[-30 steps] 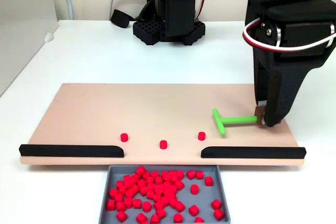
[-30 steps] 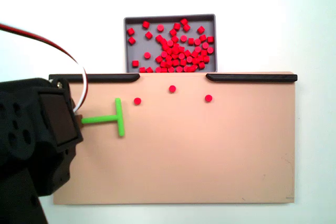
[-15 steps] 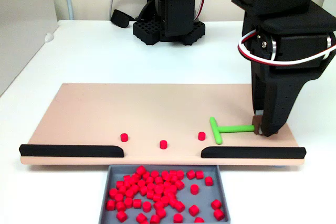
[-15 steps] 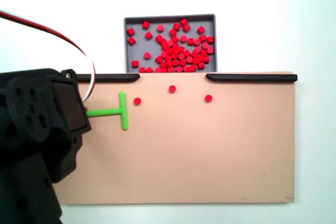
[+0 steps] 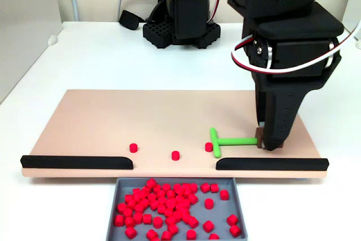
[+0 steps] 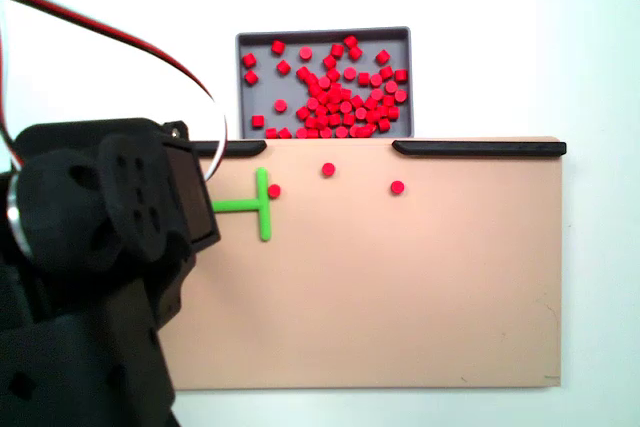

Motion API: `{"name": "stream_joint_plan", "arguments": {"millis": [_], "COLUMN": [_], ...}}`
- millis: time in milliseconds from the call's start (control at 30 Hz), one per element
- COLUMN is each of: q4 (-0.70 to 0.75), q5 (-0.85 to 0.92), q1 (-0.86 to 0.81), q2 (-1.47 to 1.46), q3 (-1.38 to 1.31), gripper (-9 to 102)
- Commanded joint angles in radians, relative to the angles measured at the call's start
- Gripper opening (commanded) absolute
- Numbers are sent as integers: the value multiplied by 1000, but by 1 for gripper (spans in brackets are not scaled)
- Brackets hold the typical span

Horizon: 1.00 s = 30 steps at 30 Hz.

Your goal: Gather the left side granules

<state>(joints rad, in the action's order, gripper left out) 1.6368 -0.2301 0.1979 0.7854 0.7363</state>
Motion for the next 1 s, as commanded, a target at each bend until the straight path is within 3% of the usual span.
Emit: {"name": "stream_joint_plan", "arguments": {"millis": [0, 533, 967], "q4": [-3, -3, 21], "q5": [15, 97, 69], "q1": [-28, -118, -55], "q2": [-6, -20, 35], "q3": [-8, -8, 8], "gripper": [0, 0, 0]}}
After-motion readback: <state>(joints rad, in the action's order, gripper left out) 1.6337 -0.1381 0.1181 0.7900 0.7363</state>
